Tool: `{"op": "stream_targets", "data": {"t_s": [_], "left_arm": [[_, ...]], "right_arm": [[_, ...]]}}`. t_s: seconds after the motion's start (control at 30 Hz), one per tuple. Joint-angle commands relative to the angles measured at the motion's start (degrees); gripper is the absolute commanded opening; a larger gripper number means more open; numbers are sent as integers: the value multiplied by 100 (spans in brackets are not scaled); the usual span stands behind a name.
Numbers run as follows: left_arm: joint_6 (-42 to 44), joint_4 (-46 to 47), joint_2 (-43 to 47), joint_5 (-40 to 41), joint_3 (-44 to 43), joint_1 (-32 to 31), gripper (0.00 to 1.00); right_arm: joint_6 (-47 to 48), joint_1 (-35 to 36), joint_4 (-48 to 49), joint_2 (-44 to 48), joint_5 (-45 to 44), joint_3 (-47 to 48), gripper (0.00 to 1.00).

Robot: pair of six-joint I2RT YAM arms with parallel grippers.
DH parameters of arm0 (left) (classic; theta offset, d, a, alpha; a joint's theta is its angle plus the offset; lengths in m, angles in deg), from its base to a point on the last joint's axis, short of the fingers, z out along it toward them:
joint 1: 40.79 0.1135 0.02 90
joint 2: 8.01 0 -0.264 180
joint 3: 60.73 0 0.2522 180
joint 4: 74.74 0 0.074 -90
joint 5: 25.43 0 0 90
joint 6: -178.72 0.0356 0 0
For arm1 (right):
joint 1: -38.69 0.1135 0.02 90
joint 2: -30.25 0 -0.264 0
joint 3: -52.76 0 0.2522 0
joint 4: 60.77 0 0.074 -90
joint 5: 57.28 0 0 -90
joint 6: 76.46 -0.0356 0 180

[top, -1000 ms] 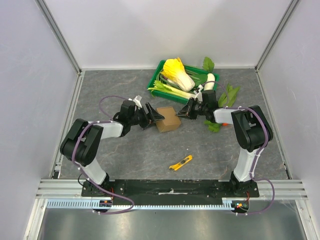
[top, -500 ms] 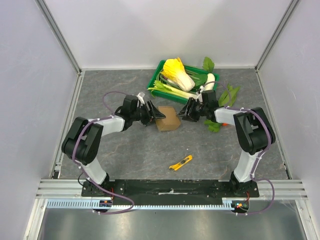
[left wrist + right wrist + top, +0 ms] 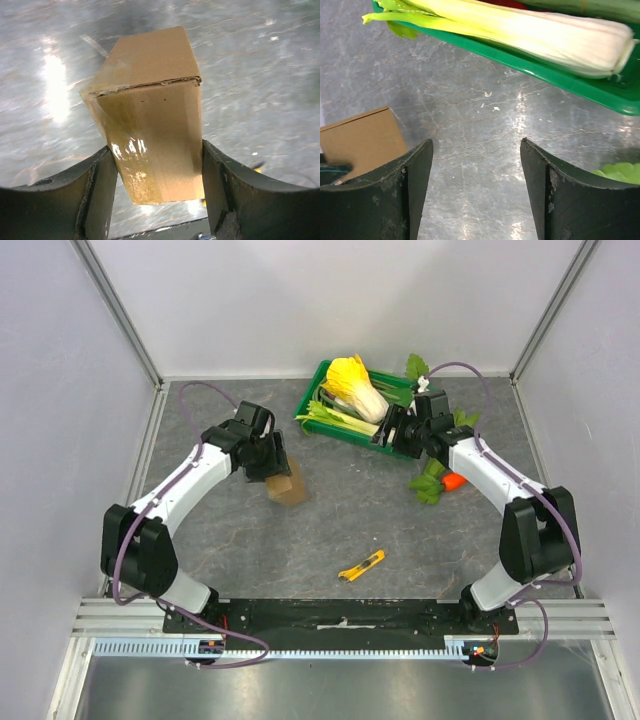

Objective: Unpack the express box

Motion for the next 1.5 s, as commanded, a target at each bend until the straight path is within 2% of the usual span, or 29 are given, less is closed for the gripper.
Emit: {"op": "stream_targets", "data": {"t_s": [0.0,0.2,0.4,0.6,0.63,0.73,0.83,0.97,1.03,1.17,1.27,1.47], "left_arm": [[684,-1710,197,1485,-624,9,45],[798,-2633,-101,2690,-1054,9,45],[728,-2959,-585,3079,-1257,-26,45],[640,-2959,-1076,3272,-1318,-97,57],[632,-2959,-1138,3307,-1318,-114,61],[631,-2863,-1218,3212,-1336,-158,73],[746,-2583,-1105,2764,-1301,-167,80],[807,-2230,-911,1887,-1275,-167,86],[825,-2125,-806,1709,-1292,-167,88],[842,-2010,-753,1191,-1362,-167,89],[816,-2089,-718,1216,-1424,-167,89],[851,-2089,-603,1181,-1389,-141,89]], "right_arm": [[454,96,-675,338,-695,105,77],[472,184,-816,584,-845,-123,77],[410,228,-860,751,-915,-334,77],[349,245,-913,910,-1003,-457,77],[323,245,-921,945,-1012,-492,77],[287,263,-913,1015,-1029,-554,77],[243,263,-939,1059,-1073,-581,77],[173,280,-939,1086,-1108,-572,77],[164,280,-948,1086,-1135,-572,77],[120,298,-956,1068,-1170,-563,78],[76,324,-948,1042,-1179,-554,78],[147,1184,-1027,796,-1757,-265,82]]}}
